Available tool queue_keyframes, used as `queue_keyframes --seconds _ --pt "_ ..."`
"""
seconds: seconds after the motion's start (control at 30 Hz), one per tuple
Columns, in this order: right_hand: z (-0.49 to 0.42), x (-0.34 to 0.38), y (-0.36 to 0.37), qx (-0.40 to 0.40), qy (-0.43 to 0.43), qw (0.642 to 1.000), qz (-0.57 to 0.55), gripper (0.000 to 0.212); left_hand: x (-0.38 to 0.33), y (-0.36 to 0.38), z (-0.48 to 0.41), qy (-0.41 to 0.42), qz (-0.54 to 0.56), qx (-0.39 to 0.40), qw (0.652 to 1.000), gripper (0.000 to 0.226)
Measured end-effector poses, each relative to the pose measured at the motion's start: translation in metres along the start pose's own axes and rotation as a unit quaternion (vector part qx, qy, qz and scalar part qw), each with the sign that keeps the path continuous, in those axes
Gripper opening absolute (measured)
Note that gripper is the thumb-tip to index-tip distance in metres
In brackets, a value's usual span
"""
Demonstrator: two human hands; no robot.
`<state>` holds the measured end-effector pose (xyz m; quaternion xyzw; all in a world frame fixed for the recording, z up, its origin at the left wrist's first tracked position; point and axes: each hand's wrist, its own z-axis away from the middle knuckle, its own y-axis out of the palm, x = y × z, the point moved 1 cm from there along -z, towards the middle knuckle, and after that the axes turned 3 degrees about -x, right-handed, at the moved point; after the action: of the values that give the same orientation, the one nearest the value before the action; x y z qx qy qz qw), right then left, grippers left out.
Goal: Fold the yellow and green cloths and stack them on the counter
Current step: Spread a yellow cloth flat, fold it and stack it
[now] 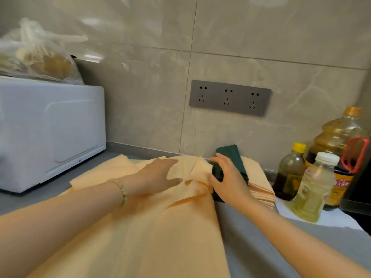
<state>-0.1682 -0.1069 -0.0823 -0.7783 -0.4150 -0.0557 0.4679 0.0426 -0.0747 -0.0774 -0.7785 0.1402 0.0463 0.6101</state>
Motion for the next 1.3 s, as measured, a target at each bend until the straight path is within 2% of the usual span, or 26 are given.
queue_keyframes --seconds 0.07,0.17,0.23,0.3,0.4,0.53,0.67,0.73,0.9,1.07,1.23,1.3 --pt "0.009 0.018 0.016 0.093 -0.032 0.995 0.032 0.056 0.033 -0.005 0.028 -0.02 -0.102 0.082 0.991 0.074" --pt "0.018 0.04 0.047 0.239 -0.015 0.963 0.121 0.065 0.073 0.005 0.058 -0.052 -0.149 0.169 0.973 0.061" --pt "0.022 0.047 0.068 0.304 0.048 0.942 0.132 0.063 0.088 0.017 0.068 -0.072 -0.132 0.164 0.975 0.05" --pt "0.023 0.052 0.09 0.327 0.073 0.932 0.137 0.055 0.101 0.023 0.07 -0.094 -0.116 0.134 0.98 0.047" --pt "0.021 0.057 0.114 0.3 0.067 0.942 0.133 0.047 0.12 0.022 0.063 -0.122 -0.119 0.118 0.978 0.046" --pt "0.012 0.067 0.132 0.219 0.06 0.971 0.075 0.041 0.14 0.012 0.056 -0.135 -0.13 0.12 0.975 0.047" --pt "0.013 0.074 0.122 0.155 0.039 0.986 -0.037 0.034 0.138 0.001 0.06 -0.104 -0.14 0.041 0.984 0.052" --pt "0.012 0.078 0.1 0.111 -0.006 0.993 -0.037 0.032 0.126 -0.006 0.063 -0.084 -0.121 0.005 0.989 0.054" --pt "0.006 0.109 0.008 0.043 -0.093 0.992 -0.077 0.03 0.074 -0.031 0.078 -0.026 -0.075 0.023 0.997 0.048" --pt "0.029 0.117 -0.078 0.001 -0.102 0.991 -0.089 0.038 0.031 -0.038 0.106 0.008 -0.019 0.036 0.999 0.048" --pt "0.084 0.089 -0.148 -0.005 -0.099 0.995 -0.025 0.039 -0.016 -0.043 0.129 0.039 0.012 0.047 0.998 0.048" --pt "0.111 0.069 -0.171 0.02 -0.077 0.997 0.02 0.039 -0.034 -0.037 0.137 0.048 0.013 0.074 0.996 0.049"
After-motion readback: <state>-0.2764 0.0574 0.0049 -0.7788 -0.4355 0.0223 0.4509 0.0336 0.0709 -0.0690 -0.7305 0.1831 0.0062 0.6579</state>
